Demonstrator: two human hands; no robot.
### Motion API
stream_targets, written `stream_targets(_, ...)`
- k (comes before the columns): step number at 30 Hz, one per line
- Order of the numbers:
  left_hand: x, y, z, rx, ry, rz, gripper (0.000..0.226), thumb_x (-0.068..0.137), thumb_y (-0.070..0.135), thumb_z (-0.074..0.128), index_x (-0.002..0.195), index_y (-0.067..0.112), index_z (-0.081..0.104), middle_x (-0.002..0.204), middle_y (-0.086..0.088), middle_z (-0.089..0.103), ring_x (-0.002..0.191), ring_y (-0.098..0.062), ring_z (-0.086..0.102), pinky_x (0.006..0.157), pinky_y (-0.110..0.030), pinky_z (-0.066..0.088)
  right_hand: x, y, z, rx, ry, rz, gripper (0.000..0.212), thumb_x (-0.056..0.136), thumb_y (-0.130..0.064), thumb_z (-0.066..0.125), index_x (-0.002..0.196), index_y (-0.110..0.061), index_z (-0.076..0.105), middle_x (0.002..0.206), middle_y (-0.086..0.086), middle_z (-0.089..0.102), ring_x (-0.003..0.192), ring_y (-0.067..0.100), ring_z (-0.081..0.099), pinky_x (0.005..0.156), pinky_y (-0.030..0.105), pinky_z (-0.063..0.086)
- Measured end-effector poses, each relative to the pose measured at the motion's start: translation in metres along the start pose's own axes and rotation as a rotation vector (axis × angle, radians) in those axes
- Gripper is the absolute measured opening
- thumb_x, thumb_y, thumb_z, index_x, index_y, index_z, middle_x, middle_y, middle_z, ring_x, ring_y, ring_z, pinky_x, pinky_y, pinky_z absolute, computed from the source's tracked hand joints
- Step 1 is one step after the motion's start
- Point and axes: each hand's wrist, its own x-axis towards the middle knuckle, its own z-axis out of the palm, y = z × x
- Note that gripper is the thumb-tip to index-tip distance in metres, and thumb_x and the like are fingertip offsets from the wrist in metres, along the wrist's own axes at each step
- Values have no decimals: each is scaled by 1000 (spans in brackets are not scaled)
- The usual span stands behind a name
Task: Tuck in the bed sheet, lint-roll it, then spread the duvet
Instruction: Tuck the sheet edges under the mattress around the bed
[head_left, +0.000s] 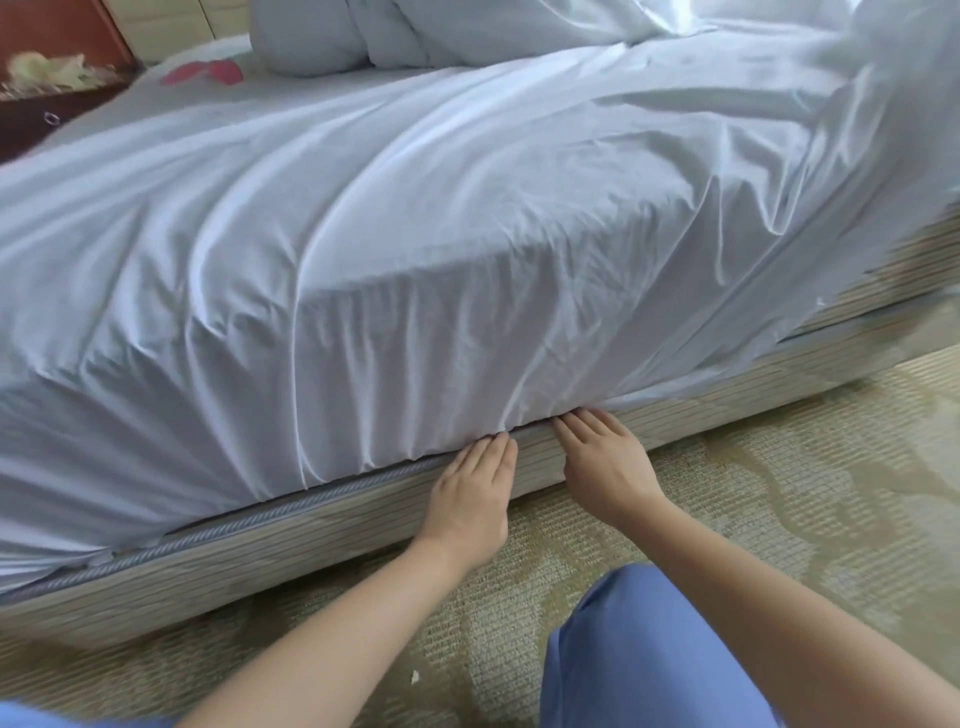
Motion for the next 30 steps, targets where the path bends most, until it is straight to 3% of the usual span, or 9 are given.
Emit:
stream_targets(2,14,6,1,37,24,21,65,90,5,44,151,3,19,158,-10,18,146,-21,17,113,-26,-6,-7,12,-7,-79,-73,48,61,67,-13,76,125,-1,61,125,9,64,119,22,58,109,38,34)
stream_targets(4,23,12,3,63,-22,16,68,72,7,67,136,-1,48,141,-14,49,130,-25,48,113,-33,23,-6,17,-7,-126,-191,42,65,88,-19,55,147,-5,32,151,5,37,142,18,31,119,35,9)
stream_targets(5,26,14,7,58,-17,15,68,59,9,76,125,-1,60,127,-14,62,116,-25,60,105,-37,39,-3,17,-7,-106,-218,59,63,91,-18,47,150,-7,26,154,3,31,144,18,24,119,34,5)
stream_targets(7,28,18,9,52,-22,14,68,48,10,81,113,-1,67,115,-13,68,104,-25,66,91,-38,53,6,15,-5,-40,-162,109,58,87,-14,45,144,-10,36,146,2,45,138,17,34,117,29,11)
stream_targets(12,29,27,0,90,-39,-17,63,73,7,65,134,-2,51,137,-14,53,126,-27,51,106,-37,41,11,19,-6,105,-146,147,58,80,-11,50,137,-15,46,135,-2,54,133,17,40,114,30,17)
stream_targets(15,39,30,-5,116,-21,79,62,43,6,80,105,0,70,104,-11,71,94,-24,68,80,-32,56,-6,36,-12,131,-88,113,52,73,-2,52,123,-11,60,122,2,64,120,23,55,106,33,33)
stream_targets(18,56,46,-17,125,26,156,61,35,4,80,96,0,72,94,-10,71,83,-23,69,64,-29,57,-19,59,-30,133,9,179,41,68,2,59,106,-8,69,108,5,70,104,25,64,92,35,48)
stream_targets(23,92,92,-49,147,82,227,51,37,4,79,87,3,72,86,-7,69,76,-22,67,52,-25,54,-28,98,-80,88,-10,226,42,87,-3,46,126,-10,56,130,2,58,123,21,50,98,33,42)
stream_targets(30,147,153,-97,82,63,230,25,87,5,46,109,5,58,119,-7,54,112,-25,49,78,-35,44,-32,158,-125,65,215,371,48,81,3,56,129,-6,55,138,13,51,126,33,49,96,43,44)
